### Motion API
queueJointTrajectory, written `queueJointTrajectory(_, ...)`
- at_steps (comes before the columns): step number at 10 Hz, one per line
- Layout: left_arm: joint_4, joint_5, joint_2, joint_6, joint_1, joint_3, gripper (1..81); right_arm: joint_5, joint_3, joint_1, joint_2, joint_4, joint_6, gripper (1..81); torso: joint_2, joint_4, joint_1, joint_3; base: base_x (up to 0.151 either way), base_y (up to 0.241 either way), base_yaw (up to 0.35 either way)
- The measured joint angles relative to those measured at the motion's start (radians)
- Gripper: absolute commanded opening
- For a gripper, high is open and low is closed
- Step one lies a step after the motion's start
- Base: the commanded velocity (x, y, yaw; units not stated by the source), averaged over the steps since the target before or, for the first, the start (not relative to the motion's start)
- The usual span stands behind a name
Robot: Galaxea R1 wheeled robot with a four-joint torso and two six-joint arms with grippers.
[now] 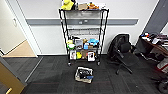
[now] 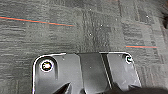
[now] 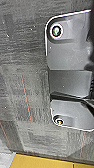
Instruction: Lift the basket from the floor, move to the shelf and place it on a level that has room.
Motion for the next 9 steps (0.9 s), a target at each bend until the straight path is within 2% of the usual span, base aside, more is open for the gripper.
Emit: queueJointTrajectory(9, 0.000, -0.006, 0.000, 0.000, 0.000, 0.011, 81.1, 0.008, 0.000, -0.003, -0.003, -0.001, 0.000, 81.1, 0.001, 0.000, 0.000, 0.000, 0.089, 0.000, 0.000)
